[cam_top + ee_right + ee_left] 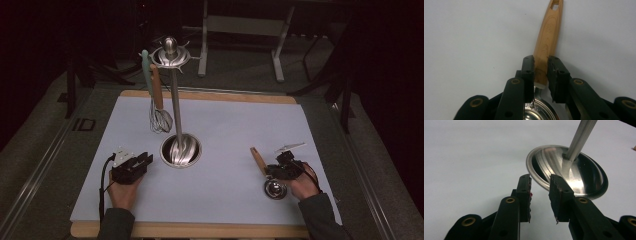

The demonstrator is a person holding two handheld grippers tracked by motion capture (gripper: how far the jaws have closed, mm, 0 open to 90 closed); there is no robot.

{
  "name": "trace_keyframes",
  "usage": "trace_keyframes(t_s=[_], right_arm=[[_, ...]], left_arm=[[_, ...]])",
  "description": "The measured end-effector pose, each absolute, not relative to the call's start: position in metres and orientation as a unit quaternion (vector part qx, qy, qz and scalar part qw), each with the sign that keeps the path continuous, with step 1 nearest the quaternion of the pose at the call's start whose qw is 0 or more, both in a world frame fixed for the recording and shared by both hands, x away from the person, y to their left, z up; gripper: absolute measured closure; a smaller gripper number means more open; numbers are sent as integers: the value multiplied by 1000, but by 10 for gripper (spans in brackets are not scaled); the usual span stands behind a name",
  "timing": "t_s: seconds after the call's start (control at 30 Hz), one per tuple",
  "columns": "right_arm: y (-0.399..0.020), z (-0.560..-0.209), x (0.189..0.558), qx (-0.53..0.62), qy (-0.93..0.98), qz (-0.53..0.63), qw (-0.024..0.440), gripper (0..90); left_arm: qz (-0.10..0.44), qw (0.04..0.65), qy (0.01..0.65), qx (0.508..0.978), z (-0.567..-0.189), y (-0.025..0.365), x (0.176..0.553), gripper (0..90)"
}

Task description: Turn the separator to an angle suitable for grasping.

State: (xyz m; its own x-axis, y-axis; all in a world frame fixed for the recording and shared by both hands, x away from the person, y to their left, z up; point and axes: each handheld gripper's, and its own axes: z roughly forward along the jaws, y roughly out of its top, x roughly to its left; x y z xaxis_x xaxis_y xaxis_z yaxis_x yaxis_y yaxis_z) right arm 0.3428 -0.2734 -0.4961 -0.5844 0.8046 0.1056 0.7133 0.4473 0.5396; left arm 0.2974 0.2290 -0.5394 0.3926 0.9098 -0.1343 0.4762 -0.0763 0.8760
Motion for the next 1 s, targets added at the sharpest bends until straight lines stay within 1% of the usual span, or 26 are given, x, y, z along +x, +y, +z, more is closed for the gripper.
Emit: trace_keyframes(t_s=[0.07, 0.17, 0.33, 0.4, 0.43, 0.6, 0.83, 1.0], right_arm=[[-275, -496, 344, 454, 843, 276, 76, 754], [-275, -497, 345, 460, 844, 269, 62, 709], [-275, -500, 349, 471, 840, 265, 44, 675], [-275, -504, 352, 480, 838, 259, 31, 662], [-274, -508, 353, 482, 837, 259, 12, 665], [-267, -508, 352, 474, 843, 255, 10, 687], [-246, -503, 353, 448, 871, 199, 36, 697], [-236, -500, 351, 429, 885, 179, 36, 706]], left_arm=[[235, 462, 499, 695, -539, 229, 297, 710], [235, 462, 499, 695, -539, 229, 297, 710], [235, 462, 499, 695, -539, 229, 297, 710], [235, 462, 499, 695, -539, 229, 297, 710], [235, 462, 499, 695, -539, 229, 297, 710], [235, 461, 498, 695, -539, 229, 297, 710], [235, 461, 498, 695, -539, 229, 297, 710], [235, 462, 498, 695, -539, 229, 297, 710]])
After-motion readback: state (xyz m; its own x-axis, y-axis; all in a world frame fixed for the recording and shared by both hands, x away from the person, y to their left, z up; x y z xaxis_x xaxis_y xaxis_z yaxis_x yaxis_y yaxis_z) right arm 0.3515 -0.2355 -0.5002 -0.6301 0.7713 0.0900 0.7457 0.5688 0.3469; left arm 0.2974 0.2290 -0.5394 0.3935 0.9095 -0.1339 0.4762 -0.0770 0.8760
